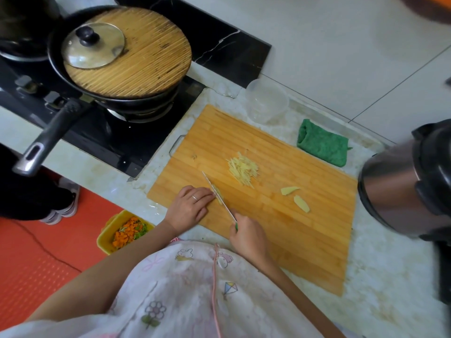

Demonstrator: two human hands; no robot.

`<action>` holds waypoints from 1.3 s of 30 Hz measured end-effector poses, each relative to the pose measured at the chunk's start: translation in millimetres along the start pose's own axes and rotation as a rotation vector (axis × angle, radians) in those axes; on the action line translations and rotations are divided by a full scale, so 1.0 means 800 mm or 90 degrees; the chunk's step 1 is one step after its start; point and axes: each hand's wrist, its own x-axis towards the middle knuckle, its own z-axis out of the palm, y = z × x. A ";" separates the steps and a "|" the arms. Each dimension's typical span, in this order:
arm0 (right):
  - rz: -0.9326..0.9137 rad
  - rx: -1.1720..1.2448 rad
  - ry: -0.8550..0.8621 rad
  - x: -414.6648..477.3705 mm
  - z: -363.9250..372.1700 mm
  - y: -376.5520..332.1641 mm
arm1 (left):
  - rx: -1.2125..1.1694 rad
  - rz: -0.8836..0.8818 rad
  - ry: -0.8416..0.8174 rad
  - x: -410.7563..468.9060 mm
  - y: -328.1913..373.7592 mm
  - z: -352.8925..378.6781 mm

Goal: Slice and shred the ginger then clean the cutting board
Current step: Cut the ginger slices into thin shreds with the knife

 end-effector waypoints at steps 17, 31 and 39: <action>0.020 0.013 -0.023 0.003 0.002 0.000 | 0.000 0.010 0.012 0.001 -0.003 0.003; 0.035 0.040 0.034 0.021 0.000 -0.012 | 0.003 -0.011 0.002 0.007 0.005 -0.002; 0.024 0.044 0.049 0.012 -0.003 -0.008 | 0.017 -0.015 -0.003 0.005 0.005 -0.003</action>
